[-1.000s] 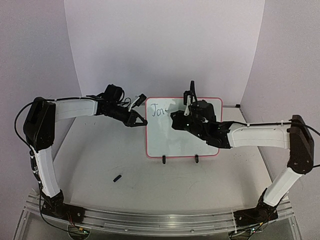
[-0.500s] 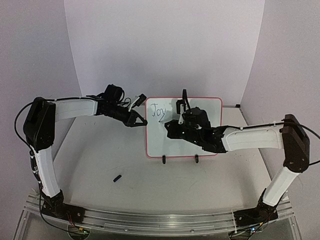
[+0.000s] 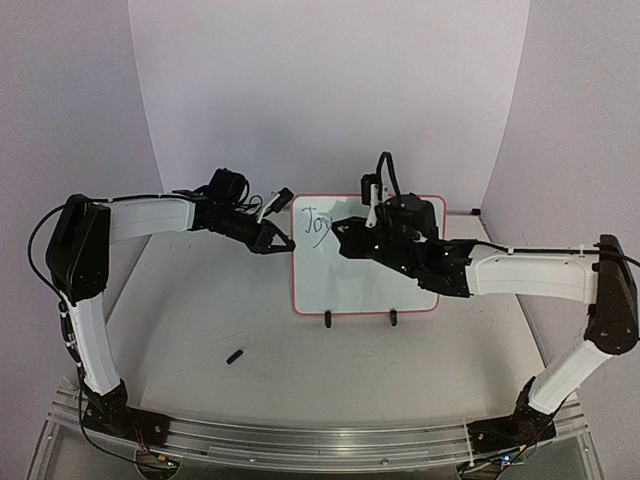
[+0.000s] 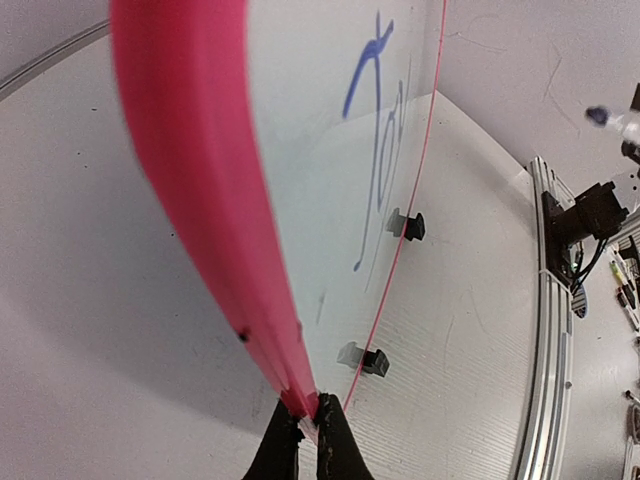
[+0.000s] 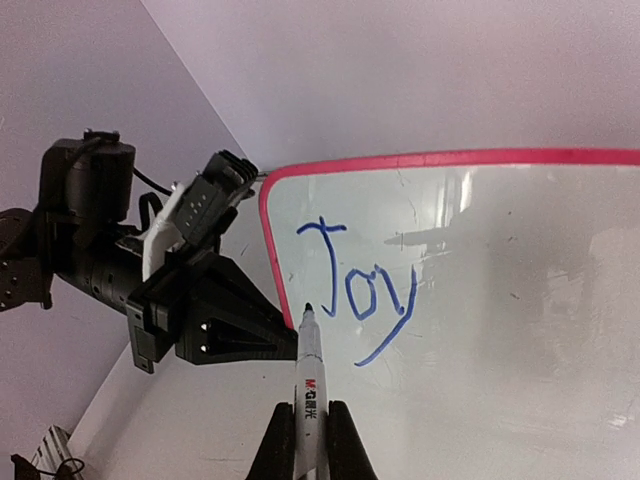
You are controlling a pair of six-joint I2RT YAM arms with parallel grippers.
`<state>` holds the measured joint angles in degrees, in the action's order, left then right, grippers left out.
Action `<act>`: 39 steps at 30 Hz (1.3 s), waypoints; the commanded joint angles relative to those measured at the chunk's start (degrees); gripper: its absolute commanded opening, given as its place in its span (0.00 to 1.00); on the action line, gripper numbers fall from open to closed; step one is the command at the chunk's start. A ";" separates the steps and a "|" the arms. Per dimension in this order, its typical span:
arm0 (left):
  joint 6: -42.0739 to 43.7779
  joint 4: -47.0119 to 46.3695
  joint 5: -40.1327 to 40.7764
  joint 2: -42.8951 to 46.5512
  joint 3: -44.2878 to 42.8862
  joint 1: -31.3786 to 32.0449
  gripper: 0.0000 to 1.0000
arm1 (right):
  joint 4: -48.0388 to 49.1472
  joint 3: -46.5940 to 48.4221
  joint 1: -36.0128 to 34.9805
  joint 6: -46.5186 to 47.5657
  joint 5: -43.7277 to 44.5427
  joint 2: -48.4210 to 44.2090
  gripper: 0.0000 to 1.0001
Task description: Write a sentence on the whiteboard
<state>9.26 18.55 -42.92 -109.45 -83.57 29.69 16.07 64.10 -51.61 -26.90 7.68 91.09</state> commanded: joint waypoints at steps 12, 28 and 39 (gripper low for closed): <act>4.07 4.34 2.90 1.04 -0.37 1.24 0.00 | -1.57 -2.00 4.42 1.87 2.60 -3.30 0.00; 4.33 4.57 3.09 0.74 -0.53 1.21 0.00 | -1.68 -0.39 5.72 0.98 3.38 -0.15 0.00; 4.36 4.66 3.09 0.64 -0.63 1.33 0.00 | -2.49 -1.67 5.91 0.36 4.13 -0.13 0.00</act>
<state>9.47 18.61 -42.81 -109.45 -83.57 29.69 13.67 62.13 -46.00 -25.82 10.08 90.52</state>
